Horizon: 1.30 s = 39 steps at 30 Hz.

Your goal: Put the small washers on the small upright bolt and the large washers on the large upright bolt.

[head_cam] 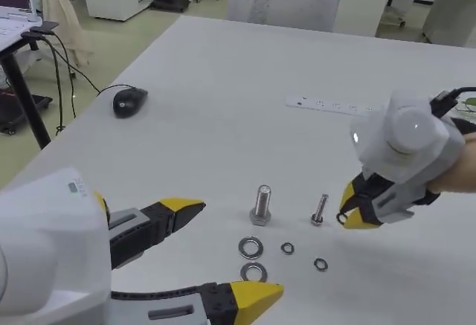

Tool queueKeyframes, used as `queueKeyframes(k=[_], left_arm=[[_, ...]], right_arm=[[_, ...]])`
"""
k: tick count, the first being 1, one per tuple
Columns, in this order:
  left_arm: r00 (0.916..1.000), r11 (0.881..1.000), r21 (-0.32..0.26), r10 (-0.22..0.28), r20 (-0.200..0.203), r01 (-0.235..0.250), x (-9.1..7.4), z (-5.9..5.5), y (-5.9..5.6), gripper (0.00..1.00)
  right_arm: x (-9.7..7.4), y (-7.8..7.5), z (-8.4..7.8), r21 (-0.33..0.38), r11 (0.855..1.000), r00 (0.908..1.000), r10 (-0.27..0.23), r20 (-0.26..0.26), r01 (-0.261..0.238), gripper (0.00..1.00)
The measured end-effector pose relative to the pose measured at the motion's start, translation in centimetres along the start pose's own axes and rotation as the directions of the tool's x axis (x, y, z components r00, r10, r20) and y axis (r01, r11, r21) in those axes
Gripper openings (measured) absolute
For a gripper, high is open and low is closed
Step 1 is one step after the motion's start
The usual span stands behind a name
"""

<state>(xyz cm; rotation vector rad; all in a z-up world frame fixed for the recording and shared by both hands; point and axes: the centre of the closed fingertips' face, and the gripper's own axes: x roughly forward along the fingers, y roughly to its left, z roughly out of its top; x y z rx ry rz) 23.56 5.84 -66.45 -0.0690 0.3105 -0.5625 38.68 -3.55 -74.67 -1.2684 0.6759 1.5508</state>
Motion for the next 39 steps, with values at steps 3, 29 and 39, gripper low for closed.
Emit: queueKeyframes(k=[3, 29, 39], left_arm=[[1.0000, 1.000, -0.004, 0.003, 0.000, -0.003, 0.0, -0.1, 0.2, 0.70], [0.9997, 0.999, -0.033, 0.023, -0.005, -0.023, 0.7, -0.3, 0.9, 0.70], [0.9999, 0.999, -0.042, 0.014, -0.010, -0.014, 0.9, -0.6, 0.6, 0.70]], right_arm=[[0.0, -1.9, 0.1, -0.004, 1.000, 0.9998, -0.017, -0.004, 0.017, 0.12], [2.5, -3.0, 0.4, -0.045, 0.998, 0.9976, 0.031, -0.062, -0.034, 0.12], [3.1, -3.0, 0.7, -0.049, 0.998, 0.9974, 0.036, -0.062, -0.039, 0.12]])
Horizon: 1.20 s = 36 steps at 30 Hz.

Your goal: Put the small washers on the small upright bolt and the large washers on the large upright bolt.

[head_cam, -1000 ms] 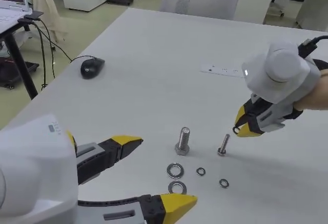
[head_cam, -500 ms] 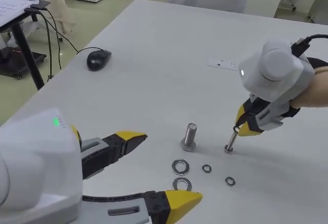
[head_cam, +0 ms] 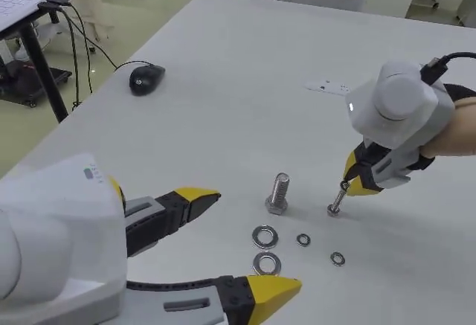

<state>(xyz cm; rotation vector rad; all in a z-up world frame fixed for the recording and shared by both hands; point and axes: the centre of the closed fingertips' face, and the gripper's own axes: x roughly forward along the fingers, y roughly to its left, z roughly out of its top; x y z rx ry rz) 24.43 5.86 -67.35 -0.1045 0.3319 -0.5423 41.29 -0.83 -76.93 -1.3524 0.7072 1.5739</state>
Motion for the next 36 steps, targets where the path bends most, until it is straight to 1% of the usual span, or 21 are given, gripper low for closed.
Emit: queueKeyframes(k=[2, 7, 11, 13, 14, 15, 19, 21, 23, 25, 26, 29, 32, 34, 36], left_arm=[[1.0000, 1.000, -0.001, 0.001, 0.003, -0.001, 0.0, 0.0, 0.0, 0.70], [1.0000, 1.000, -0.003, 0.006, 0.003, -0.006, -0.1, 0.0, 0.2, 0.70], [1.0000, 1.000, -0.003, 0.006, 0.003, -0.006, -0.1, 0.0, 0.3, 0.70], [1.0000, 1.000, -0.004, 0.005, 0.002, -0.005, -0.1, -0.1, 0.2, 0.70], [1.0000, 1.000, -0.004, 0.004, 0.002, -0.004, -0.1, -0.1, 0.2, 0.70], [1.0000, 1.000, -0.005, 0.004, 0.001, -0.004, -0.1, -0.1, 0.2, 0.70], [1.0000, 1.000, -0.007, 0.002, -0.003, -0.002, -0.1, -0.2, 0.1, 0.70], [1.0000, 1.000, -0.006, 0.002, -0.006, -0.002, -0.1, -0.3, 0.1, 0.70], [1.0000, 1.000, -0.007, 0.004, -0.008, -0.004, -0.1, -0.3, 0.2, 0.70], [1.0000, 1.000, -0.009, 0.003, -0.007, -0.003, -0.1, -0.3, 0.3, 0.69], [1.0000, 1.000, -0.008, 0.004, -0.009, -0.004, -0.1, -0.3, 0.3, 0.70], [0.9999, 1.000, -0.008, 0.004, -0.010, -0.004, -0.1, -0.3, 0.3, 0.70], [0.9999, 1.000, -0.008, 0.006, -0.008, -0.006, -0.2, -0.3, 0.2, 0.70], [0.9999, 1.000, -0.009, 0.006, -0.013, -0.006, -0.2, -0.4, 0.2, 0.69], [0.9999, 1.000, -0.004, 0.006, -0.014, -0.006, -0.3, -0.4, 0.2, 0.70]], right_arm=[[0.1, 0.0, 0.1, -0.003, 1.000, 1.0000, 0.003, 0.001, -0.003, 0.12], [0.7, 0.0, -0.1, -0.008, 1.000, 0.9998, 0.013, -0.016, -0.014, 0.12], [1.5, 0.2, -0.2, -0.015, 1.000, 0.9994, 0.025, -0.024, -0.025, 0.12], [2.0, 0.2, -0.5, -0.019, 0.999, 0.9991, 0.029, -0.032, -0.029, 0.13], [2.3, 0.4, -0.6, -0.009, 0.999, 0.9987, 0.040, -0.032, -0.040, 0.13], [2.5, 0.4, -0.7, -0.007, 0.999, 0.9987, 0.038, -0.034, -0.038, 0.13], [3.4, 0.5, -1.0, -0.002, 0.999, 0.9989, 0.038, -0.030, -0.038, 0.13], [3.7, 0.5, -1.0, -0.002, 0.999, 0.9990, 0.041, -0.019, -0.041, 0.13], [3.9, 0.5, -1.2, -0.005, 0.999, 0.9991, 0.035, -0.025, -0.036, 0.13], [4.2, 0.6, -1.4, 0.006, 0.999, 0.9988, 0.043, -0.024, -0.043, 0.13], [4.7, 0.4, -1.7, 0.005, 0.999, 0.9990, 0.040, -0.022, -0.040, 0.13], [4.6, 0.4, -1.8, 0.022, 0.999, 0.9991, 0.038, -0.016, -0.038, 0.14], [4.2, 0.6, -1.6, 0.027, 0.999, 0.9996, 0.029, 0.004, -0.029, 0.19], [3.9, 0.8, -1.8, 0.034, 0.999, 0.9995, 0.030, 0.002, -0.030, 0.18], [3.4, 0.9, -1.9, 0.039, 0.999, 0.9998, 0.021, 0.003, -0.021, 0.18]])
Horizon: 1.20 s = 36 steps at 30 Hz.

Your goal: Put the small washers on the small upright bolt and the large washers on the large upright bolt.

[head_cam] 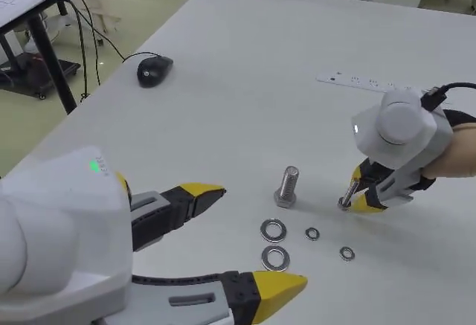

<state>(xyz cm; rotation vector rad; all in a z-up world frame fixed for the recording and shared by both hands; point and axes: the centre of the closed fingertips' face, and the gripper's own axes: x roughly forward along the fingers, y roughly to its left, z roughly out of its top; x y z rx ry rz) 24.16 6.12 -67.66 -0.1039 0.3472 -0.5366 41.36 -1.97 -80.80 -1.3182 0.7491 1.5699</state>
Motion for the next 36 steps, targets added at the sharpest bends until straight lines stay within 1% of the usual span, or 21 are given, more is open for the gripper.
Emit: queueKeyframes(k=[6, 9, 13, 16, 22, 27, 31, 36], left_arm=[[1.0000, 1.000, 0.015, -0.001, 0.005, 0.001, -0.1, 0.5, -0.2, 0.70], [1.0000, 1.000, 0.024, -0.002, 0.008, 0.002, -0.1, 0.8, -0.3, 0.70], [0.9999, 0.999, 0.035, -0.006, 0.012, 0.006, -0.2, 1.1, -0.5, 0.70], [0.9999, 0.999, 0.043, -0.009, 0.010, 0.009, -0.3, 1.1, -0.6, 0.70], [0.9999, 0.998, 0.057, -0.013, 0.011, 0.012, -0.8, 1.1, -1.0, 0.70], [0.9998, 0.998, 0.062, -0.015, 0.010, 0.015, -1.1, 1.0, -1.2, 0.70], [0.9998, 0.997, 0.069, -0.019, 0.006, 0.019, -1.3, 0.9, -1.4, 0.70], [0.9998, 0.997, 0.077, -0.021, -0.002, 0.021, -1.4, 0.8, -1.4, 0.70]], right_arm=[[-1.5, 0.9, -0.2, 0.018, 1.000, 0.9998, -0.012, 0.015, 0.011, 0.18], [-2.1, 1.7, -0.2, 0.014, 1.000, 0.9997, -0.018, 0.019, 0.018, 0.18], [-2.4, 2.7, 0.0, 0.009, 1.000, 0.9996, -0.014, 0.023, 0.014, 0.18], [-2.6, 3.5, 0.3, 0.006, 1.000, 0.9994, -0.014, 0.030, 0.014, 0.18], [-2.6, 4.5, 0.5, 0.011, 1.000, 0.9990, -0.012, 0.042, 0.012, 0.18], [-2.3, 5.7, 0.6, 0.014, 1.000, 0.9989, -0.002, 0.046, 0.001, 0.18], [-1.8, 6.7, 0.9, 0.019, 1.000, 0.9984, 0.007, 0.057, -0.009, 0.19], [-0.9, 7.4, 1.0, 0.030, 0.999, 0.9981, 0.021, 0.058, -0.022, 0.19]])
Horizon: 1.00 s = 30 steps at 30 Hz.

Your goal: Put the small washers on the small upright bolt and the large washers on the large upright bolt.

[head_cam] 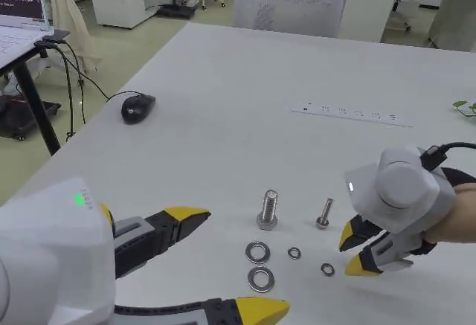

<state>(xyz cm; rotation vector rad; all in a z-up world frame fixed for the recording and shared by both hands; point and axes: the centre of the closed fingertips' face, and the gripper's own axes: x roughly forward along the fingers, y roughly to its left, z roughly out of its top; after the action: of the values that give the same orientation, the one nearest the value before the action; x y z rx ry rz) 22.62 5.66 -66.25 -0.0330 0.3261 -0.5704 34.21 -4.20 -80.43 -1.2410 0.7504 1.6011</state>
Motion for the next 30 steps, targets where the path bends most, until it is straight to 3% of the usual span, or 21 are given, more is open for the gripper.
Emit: queueKeyframes(k=[16, 19, 20, 30], left_arm=[[1.0000, 1.000, -0.014, 0.006, 0.006, -0.005, 0.3, -0.1, 0.9, 0.70], [0.9999, 1.000, -0.017, 0.010, 0.014, -0.010, 0.4, 0.1, 1.1, 0.70], [0.9998, 1.000, -0.019, 0.011, 0.017, -0.011, 0.4, 0.1, 1.2, 0.70], [0.9998, 1.000, -0.026, 0.014, 0.013, -0.013, 0.7, -0.1, 1.2, 0.70]], right_arm=[[2.7, -0.1, 0.6, 0.014, 0.999, 0.9995, 0.033, 0.002, -0.033, 0.22], [2.6, -0.1, 0.8, 0.015, 0.999, 0.9991, 0.039, 0.016, -0.039, 0.22], [2.6, 0.1, 0.7, 0.027, 0.998, 0.9980, 0.062, 0.017, -0.062, 0.21], [2.5, 0.1, 0.7, -0.016, 0.998, 0.9978, 0.062, 0.022, -0.062, 0.19]])
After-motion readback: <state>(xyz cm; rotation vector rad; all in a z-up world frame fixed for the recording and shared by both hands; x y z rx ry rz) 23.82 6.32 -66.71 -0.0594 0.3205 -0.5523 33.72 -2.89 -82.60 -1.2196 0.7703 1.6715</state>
